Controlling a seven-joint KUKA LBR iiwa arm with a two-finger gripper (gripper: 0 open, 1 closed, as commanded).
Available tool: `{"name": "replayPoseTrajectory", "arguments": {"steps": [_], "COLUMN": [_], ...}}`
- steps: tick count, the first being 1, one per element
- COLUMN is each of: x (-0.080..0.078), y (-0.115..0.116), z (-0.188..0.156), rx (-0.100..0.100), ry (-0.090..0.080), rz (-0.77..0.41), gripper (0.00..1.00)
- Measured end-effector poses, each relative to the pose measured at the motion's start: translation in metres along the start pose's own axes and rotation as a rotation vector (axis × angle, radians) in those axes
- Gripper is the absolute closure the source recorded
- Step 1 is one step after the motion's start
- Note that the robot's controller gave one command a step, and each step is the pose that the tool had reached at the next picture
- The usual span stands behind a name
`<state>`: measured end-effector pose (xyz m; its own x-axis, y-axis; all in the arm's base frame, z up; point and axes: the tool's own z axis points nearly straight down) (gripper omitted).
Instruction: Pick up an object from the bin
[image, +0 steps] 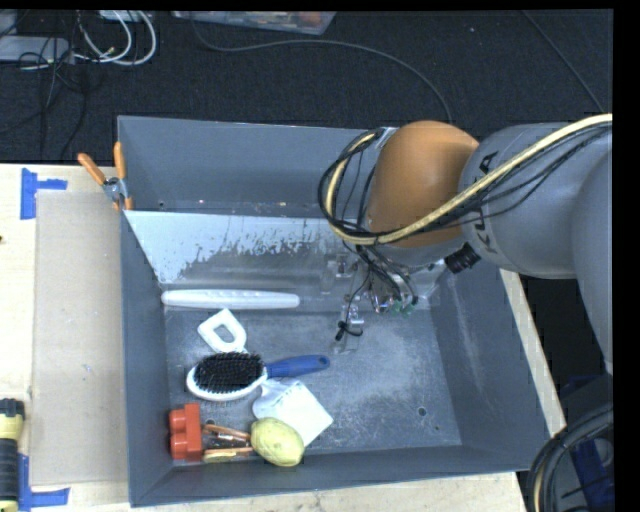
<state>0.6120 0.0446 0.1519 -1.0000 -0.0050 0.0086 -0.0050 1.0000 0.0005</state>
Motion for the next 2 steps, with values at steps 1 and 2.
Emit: {"name": "replayPoseTrajectory", "arguments": {"steps": [1,2], "x": [-0.002,0.005], "y": [0.000,0.029], "z": [-0.005,0.029], "rx": [0.000,0.002], "ry": [-0.008,-0.013], "rz": [0.001,-0.110], "gripper": [0.00,0.00]}}
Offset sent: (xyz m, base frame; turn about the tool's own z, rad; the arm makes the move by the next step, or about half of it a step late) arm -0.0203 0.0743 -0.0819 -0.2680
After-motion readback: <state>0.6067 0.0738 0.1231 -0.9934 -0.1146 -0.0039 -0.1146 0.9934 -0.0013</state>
